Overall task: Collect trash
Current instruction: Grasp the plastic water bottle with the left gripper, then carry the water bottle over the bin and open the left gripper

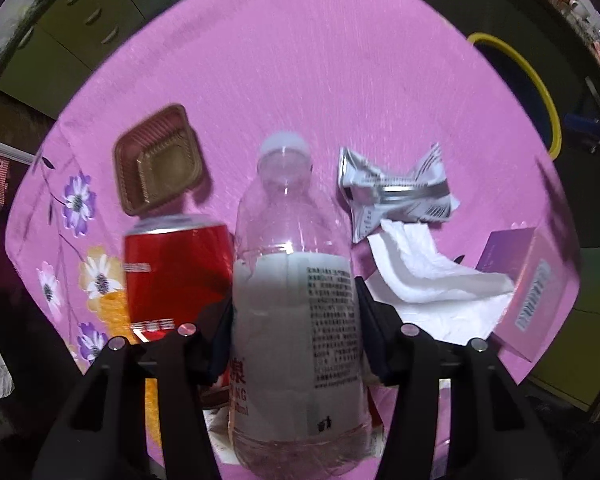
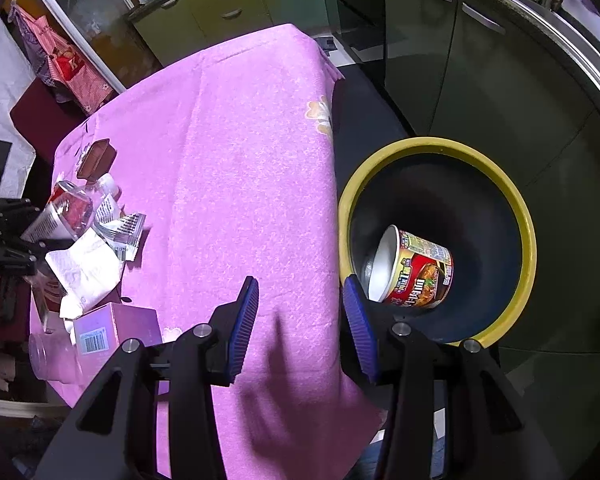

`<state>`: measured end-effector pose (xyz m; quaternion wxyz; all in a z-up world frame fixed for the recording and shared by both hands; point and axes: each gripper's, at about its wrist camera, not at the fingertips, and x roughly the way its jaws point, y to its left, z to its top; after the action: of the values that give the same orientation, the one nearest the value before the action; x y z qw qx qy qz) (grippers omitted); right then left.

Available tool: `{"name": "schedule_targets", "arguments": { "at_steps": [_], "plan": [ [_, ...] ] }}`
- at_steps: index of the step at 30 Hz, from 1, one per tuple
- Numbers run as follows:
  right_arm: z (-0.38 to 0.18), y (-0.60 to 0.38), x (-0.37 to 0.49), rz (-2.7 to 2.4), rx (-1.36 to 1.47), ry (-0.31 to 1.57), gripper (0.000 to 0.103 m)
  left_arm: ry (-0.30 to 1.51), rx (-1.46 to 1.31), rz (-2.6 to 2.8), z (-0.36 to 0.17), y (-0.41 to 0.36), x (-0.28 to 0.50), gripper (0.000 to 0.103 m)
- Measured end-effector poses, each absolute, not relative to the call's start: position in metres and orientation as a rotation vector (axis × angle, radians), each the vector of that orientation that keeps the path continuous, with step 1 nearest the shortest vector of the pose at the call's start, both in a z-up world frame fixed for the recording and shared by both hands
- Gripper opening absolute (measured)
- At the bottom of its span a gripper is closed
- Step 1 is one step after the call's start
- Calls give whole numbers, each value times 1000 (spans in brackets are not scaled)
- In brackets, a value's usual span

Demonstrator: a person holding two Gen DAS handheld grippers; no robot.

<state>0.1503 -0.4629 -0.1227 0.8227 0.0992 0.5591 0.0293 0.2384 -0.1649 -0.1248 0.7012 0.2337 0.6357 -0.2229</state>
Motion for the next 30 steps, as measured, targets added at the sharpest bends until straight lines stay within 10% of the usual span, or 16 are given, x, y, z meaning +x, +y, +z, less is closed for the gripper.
{"name": "schedule_targets", "arguments": {
  "at_steps": [16,30],
  "plan": [
    [-122,-462,149,81,217,1189,45,1309,489,-549,-49,-162,232,52],
    [-87,-541,86,-64,278,1079,45,1193,607,-884,-9,-340,201,52]
  ]
}}
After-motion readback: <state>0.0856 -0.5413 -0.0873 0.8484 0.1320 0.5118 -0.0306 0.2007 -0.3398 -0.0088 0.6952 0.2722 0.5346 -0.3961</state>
